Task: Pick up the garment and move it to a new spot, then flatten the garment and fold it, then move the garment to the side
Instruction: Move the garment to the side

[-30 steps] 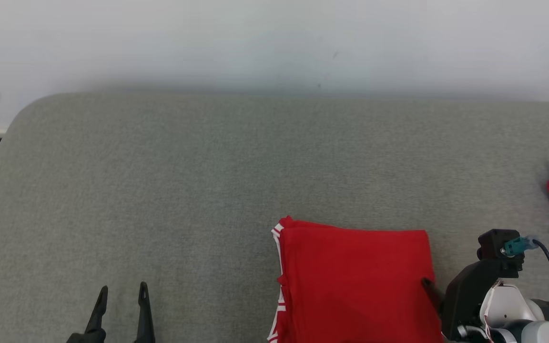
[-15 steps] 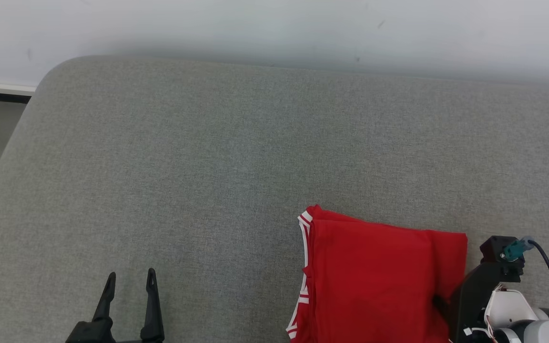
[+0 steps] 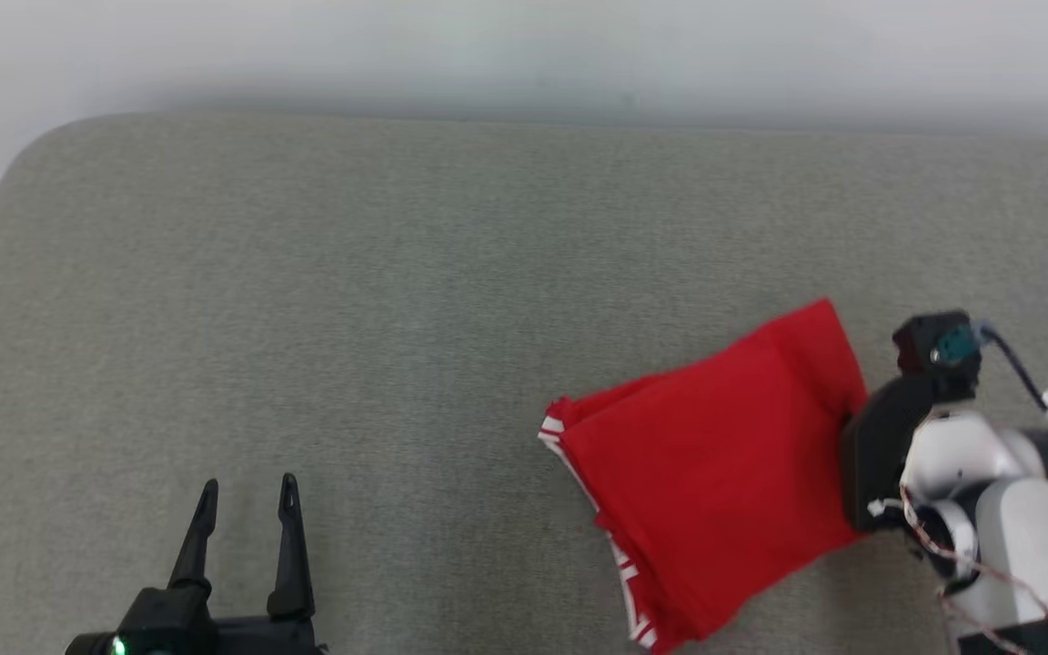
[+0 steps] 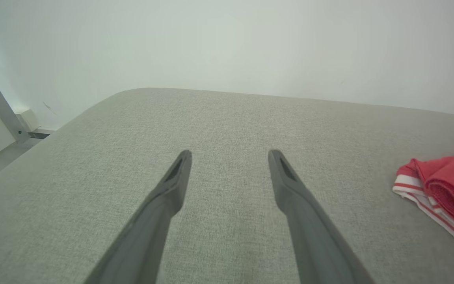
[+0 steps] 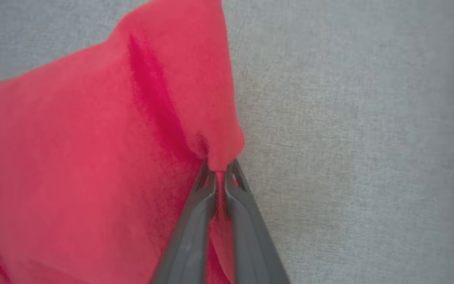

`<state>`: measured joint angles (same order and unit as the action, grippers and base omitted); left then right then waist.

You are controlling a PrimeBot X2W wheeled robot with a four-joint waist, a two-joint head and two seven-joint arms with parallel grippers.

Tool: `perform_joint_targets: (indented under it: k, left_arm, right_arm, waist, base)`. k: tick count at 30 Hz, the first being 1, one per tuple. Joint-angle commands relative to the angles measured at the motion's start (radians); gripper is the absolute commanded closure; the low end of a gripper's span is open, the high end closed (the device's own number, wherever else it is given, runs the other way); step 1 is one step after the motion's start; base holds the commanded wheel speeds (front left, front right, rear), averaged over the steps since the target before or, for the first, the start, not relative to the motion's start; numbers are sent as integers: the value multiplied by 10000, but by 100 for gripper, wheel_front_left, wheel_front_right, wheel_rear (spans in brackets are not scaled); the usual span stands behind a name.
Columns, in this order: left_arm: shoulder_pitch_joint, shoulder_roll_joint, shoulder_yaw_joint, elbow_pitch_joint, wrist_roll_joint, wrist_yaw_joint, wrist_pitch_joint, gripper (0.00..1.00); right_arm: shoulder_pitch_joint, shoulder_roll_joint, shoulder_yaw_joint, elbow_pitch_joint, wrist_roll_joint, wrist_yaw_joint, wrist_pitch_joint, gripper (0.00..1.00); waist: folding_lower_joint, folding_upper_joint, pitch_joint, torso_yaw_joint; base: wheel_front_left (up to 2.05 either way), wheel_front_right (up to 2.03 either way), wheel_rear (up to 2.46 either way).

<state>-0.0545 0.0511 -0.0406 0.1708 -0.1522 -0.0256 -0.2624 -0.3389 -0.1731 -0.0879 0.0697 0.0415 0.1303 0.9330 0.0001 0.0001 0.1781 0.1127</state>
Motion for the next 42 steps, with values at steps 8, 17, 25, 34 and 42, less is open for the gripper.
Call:
perform_joint_targets:
  k: [8,17,25,34,42]
  left_arm:
    - [-378,-11,-176,-562,266,-203,-28,0]
    - [-744,74,-245,-836,602,-477,-28,0]
    - [-1263,463,-405,-1169,968,-680,-28,0]
    - [-1519,833,-399,-1554,1169,-726,-28,0]
    - [-1618,1017,-393,-1834,1178,-676,-28,0]
  right_arm:
    - [-1924,-1652,516,327,241,-1,434,100]
    - [-3217,-2826,141,199,280,-1,955,100]
    - [-4283,-3254,-1111,1171,-185,-1,299,100]
    - [-4274,-3278,-2981,1809,-1998,-1,-663,100]
    - [-4128,-3327,-3865,2669,-3497,-1,-2938,23]
  waist:
    - [-1,-1,502,-1500]
    - [-1,-1,1285,-2583]
    - [-1,-1,2286,-2771]
    - [-1,-1,2892,-2559]
    - [-1,-1,3239,-2404]
  base:
    - [0,0,0]
    - [0,0,0]
    - [0,0,0]
    - [0,0,0]
    - [0,0,0]
